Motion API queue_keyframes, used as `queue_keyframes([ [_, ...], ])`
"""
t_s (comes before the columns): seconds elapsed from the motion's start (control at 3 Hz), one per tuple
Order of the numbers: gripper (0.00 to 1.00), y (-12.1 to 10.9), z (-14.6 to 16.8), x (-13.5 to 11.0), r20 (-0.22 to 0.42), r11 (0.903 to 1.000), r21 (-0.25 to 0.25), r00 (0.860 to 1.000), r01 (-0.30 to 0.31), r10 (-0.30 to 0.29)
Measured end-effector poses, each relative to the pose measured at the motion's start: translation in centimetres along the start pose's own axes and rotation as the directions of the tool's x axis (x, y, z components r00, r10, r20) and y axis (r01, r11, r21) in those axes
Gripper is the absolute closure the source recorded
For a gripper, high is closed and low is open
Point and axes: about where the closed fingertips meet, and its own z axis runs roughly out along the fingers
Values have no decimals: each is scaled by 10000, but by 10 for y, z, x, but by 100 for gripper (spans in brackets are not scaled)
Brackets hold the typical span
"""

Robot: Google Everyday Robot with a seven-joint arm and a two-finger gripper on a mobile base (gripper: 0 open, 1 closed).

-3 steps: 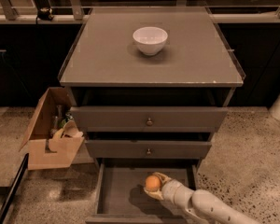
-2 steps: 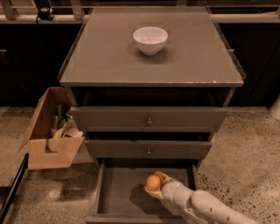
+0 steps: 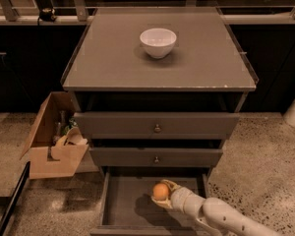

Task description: Pick orange from bottom drawer and place on counter

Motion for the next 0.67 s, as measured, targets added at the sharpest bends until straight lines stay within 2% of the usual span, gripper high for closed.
queue_keyframes([
  [0.33,100,7,-30,-41,332,9972,-355,9973,665,-653],
  [0.67,100,14,-65,-82,817,9866,-801,9874,1419,-1353],
])
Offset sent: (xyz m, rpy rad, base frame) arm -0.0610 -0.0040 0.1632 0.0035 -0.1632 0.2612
